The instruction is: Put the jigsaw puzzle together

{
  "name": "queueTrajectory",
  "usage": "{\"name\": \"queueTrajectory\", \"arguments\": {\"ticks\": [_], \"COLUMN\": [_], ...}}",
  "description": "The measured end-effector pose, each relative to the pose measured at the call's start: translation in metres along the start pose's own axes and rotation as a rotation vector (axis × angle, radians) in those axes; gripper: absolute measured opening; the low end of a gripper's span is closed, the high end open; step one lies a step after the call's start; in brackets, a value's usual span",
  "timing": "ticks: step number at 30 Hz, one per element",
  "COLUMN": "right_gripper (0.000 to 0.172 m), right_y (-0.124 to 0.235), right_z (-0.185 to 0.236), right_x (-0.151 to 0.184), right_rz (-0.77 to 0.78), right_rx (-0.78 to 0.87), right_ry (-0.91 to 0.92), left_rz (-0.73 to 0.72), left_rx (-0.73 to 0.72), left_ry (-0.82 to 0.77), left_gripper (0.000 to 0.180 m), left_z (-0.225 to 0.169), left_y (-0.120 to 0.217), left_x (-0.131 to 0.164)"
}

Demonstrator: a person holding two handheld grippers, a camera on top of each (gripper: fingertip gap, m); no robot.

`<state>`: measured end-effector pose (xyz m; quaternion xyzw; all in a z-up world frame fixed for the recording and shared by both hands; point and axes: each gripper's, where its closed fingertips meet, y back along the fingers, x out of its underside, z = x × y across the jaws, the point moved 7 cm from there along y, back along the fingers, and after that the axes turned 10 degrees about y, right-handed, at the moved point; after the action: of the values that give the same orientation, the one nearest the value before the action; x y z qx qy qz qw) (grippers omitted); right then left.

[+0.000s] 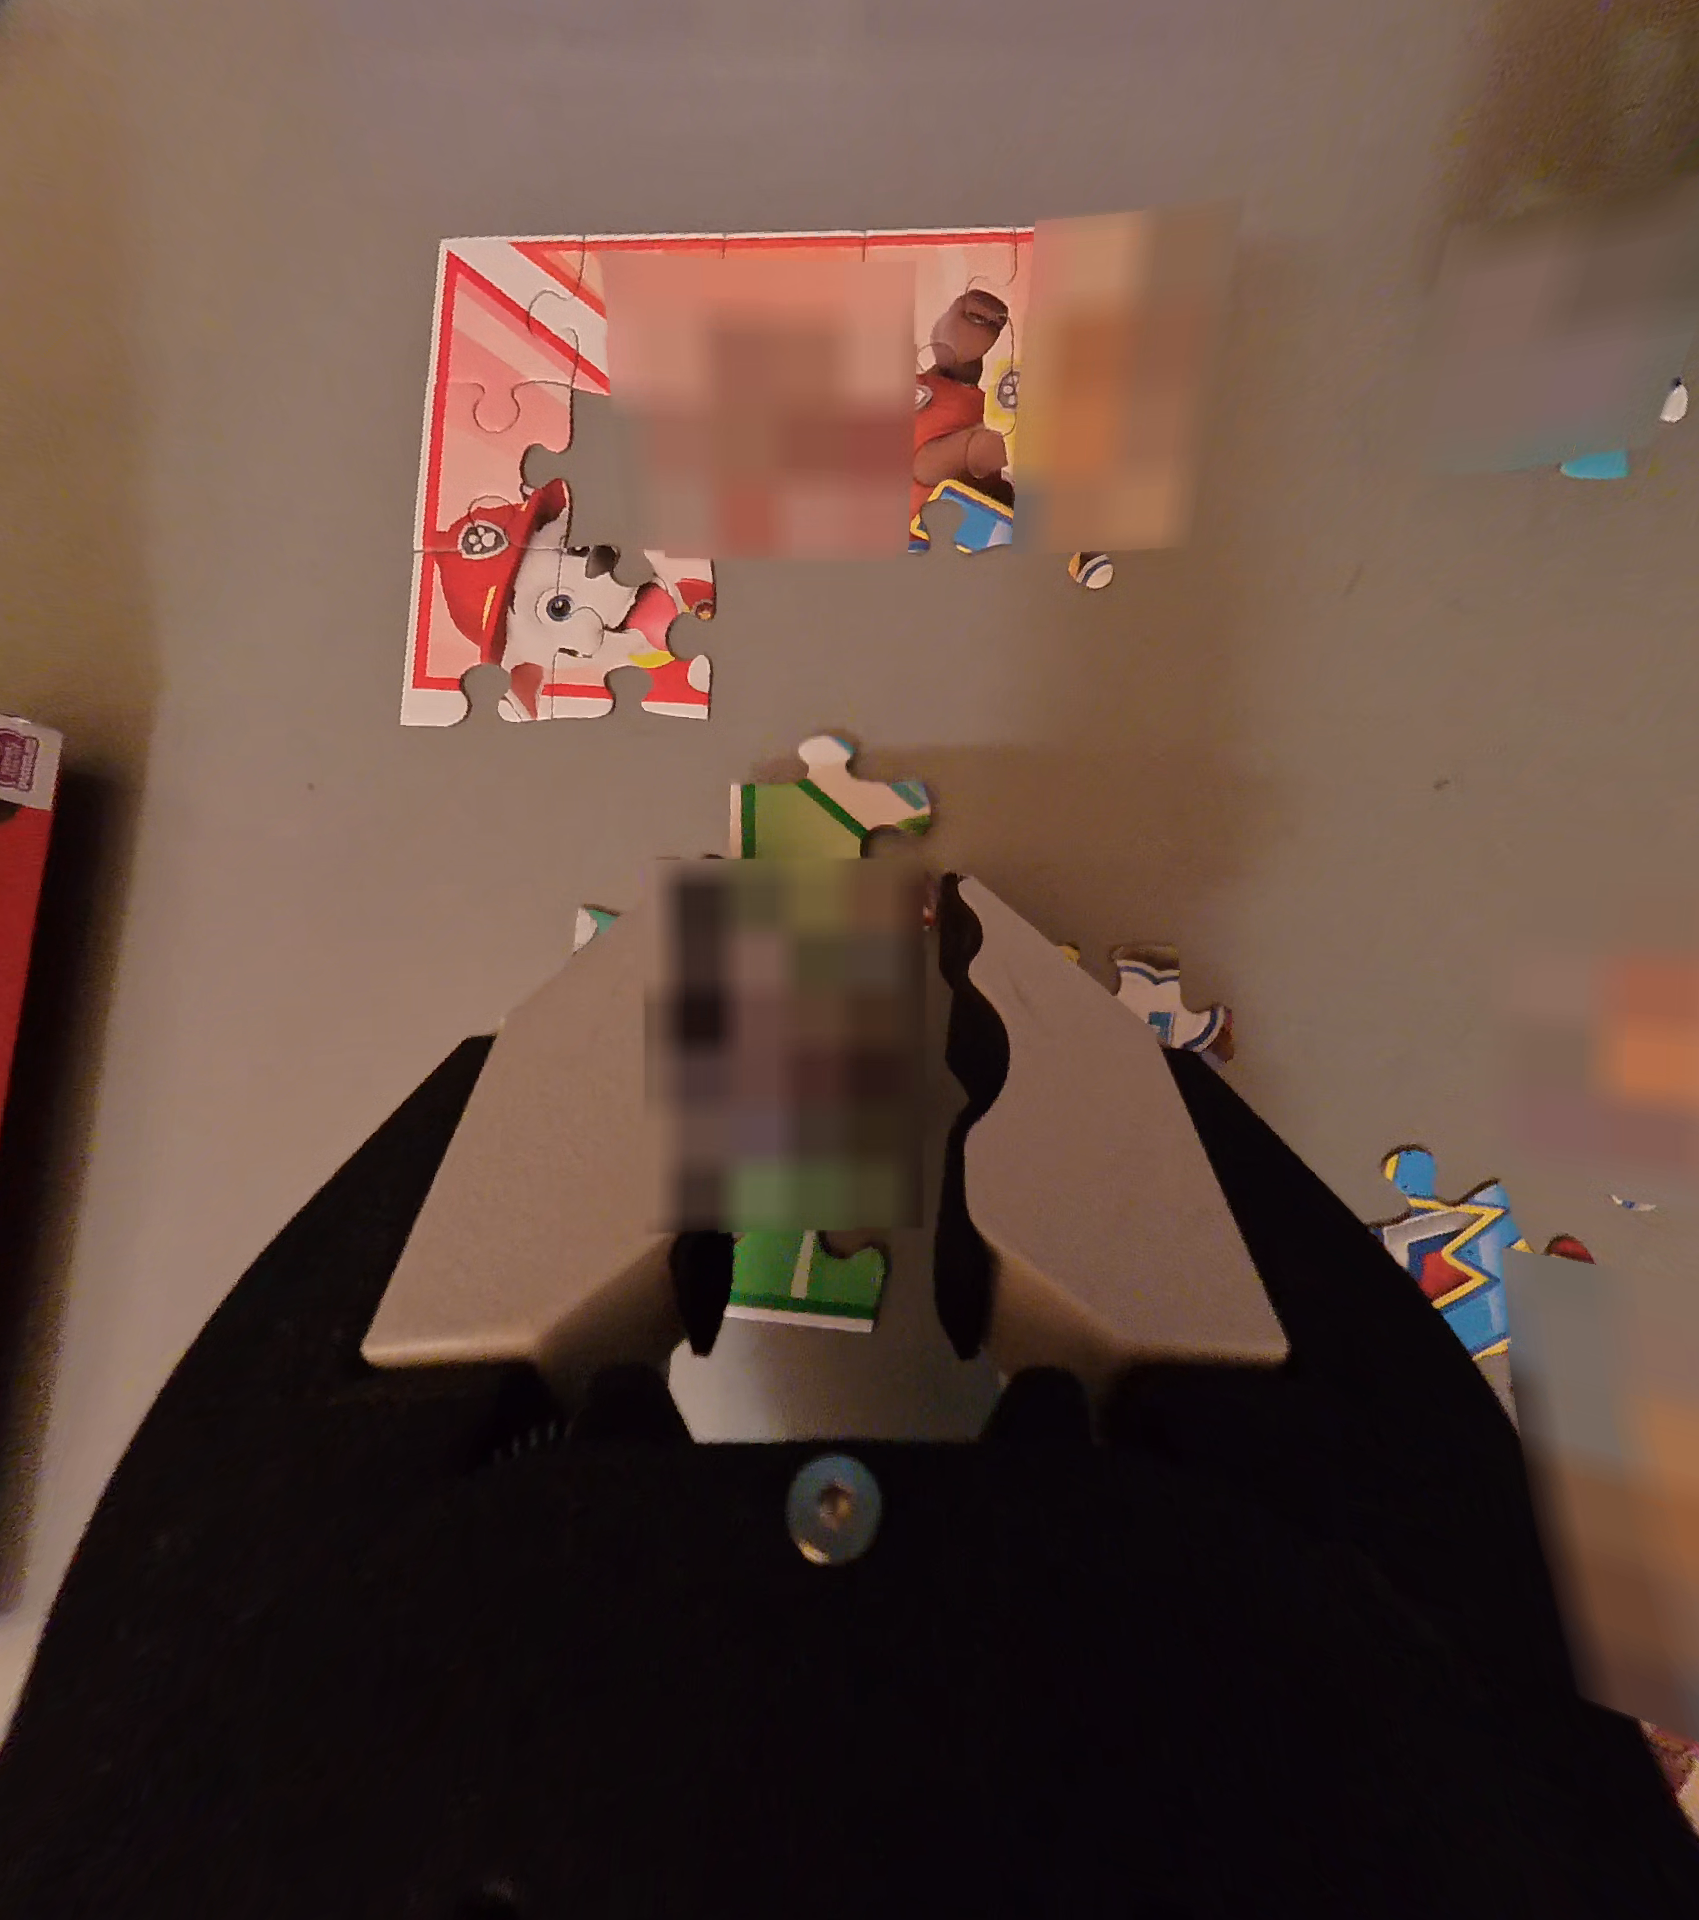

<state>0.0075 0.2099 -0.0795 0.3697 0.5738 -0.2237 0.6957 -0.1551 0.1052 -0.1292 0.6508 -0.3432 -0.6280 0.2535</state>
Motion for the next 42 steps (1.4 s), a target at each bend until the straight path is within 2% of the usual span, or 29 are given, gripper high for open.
{"name": "queueTrajectory", "arguments": {"ticks": [2, 6, 13, 16, 23, 30, 36, 39, 42], "right_gripper": [0.016, 0.015, 0.015, 0.015, 0.018, 0.033, 0.058, 0.067, 0.069], "right_y": [-0.001, -0.001, -0.009, -0.015, -0.037, -0.076, -0.116, -0.123, -0.125], "right_z": [0.000, -0.002, -0.004, -0.002, -0.016, -0.048, -0.059, -0.055, -0.052], "right_x": [0.000, 0.001, 0.000, -0.002, -0.008, -0.020, 0.009, 0.021, 0.023], "right_rz": [0.002, 0.004, 0.008, 0.022, 0.132, 0.293, 0.531, 0.587, 0.605], "right_rx": [-0.002, 0.000, -0.023, -0.030, 0.001, 0.022, -0.111, -0.117, -0.108], "right_ry": [0.002, -0.001, -0.007, 0.014, 0.145, 0.324, 0.223, 0.201, 0.202], "left_rz": [0.002, -0.049, -0.077, -0.068, -0.148, -0.247, -0.239, -0.235, -0.206], "left_rx": [-0.015, -0.015, -0.039, -0.097, -0.176, -0.221, -0.147, -0.128, -0.145], "left_ry": [0.003, 0.057, 0.127, 0.138, 0.272, 0.363, 0.336, 0.323, 0.307], "left_gripper": [0.046, 0.046, 0.040, 0.036, 0.031, 0.026, 0.027, 0.028, 0.028], "left_z": [0.002, 0.007, 0.004, 0.007, 0.023, 0.019, 0.005, 0.000, -0.001], "left_y": [0.003, 0.019, 0.032, 0.030, 0.036, 0.047, 0.041, 0.036, 0.032], "left_x": [0.002, 0.007, 0.020, 0.023, 0.026, 0.029, 0.032, 0.031, 0.032]}}
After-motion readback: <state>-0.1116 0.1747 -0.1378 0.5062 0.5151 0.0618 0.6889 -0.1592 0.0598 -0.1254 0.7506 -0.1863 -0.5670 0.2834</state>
